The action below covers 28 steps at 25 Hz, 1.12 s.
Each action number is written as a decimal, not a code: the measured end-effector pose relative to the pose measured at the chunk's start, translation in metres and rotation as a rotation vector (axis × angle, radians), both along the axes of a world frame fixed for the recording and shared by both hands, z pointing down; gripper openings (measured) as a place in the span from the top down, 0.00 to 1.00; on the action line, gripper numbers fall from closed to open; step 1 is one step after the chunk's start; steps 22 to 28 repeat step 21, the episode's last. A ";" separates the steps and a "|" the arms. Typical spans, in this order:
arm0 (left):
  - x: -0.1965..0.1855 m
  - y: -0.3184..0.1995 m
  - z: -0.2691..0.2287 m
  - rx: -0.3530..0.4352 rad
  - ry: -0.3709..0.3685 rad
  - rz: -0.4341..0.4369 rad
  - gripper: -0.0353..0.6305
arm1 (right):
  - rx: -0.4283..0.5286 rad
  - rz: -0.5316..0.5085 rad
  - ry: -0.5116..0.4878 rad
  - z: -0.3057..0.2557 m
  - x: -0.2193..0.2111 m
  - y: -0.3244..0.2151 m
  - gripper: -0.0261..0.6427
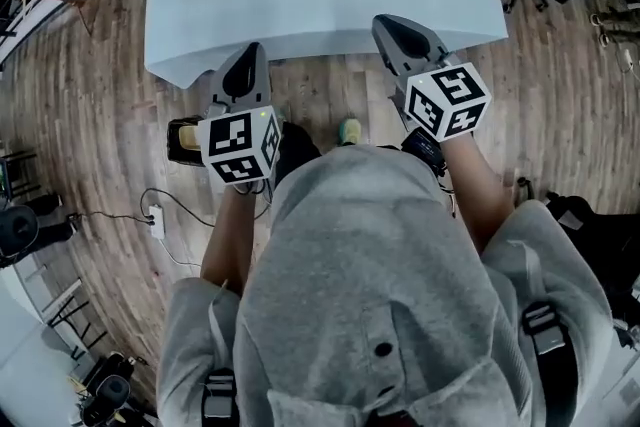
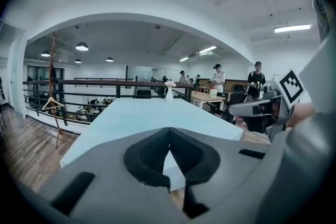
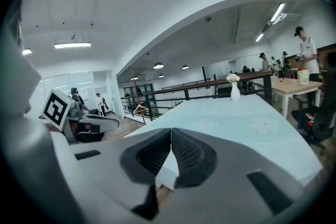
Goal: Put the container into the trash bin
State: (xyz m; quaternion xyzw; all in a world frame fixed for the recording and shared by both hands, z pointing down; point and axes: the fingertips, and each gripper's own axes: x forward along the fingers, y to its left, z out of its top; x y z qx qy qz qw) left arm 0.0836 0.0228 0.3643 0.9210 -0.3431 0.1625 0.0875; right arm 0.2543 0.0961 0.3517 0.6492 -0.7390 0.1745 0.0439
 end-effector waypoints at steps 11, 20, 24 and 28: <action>0.064 0.039 -0.010 0.054 -0.034 0.003 0.92 | 0.066 0.016 -0.043 -0.001 0.053 0.045 0.92; 0.075 0.036 -0.014 0.058 -0.033 -0.006 0.92 | 0.075 0.004 -0.044 -0.003 0.066 0.040 0.92; 0.077 0.035 -0.014 0.059 -0.032 -0.006 0.92 | 0.076 0.002 -0.044 -0.003 0.069 0.039 0.92; 0.077 0.035 -0.014 0.059 -0.032 -0.006 0.92 | 0.076 0.002 -0.044 -0.003 0.069 0.039 0.92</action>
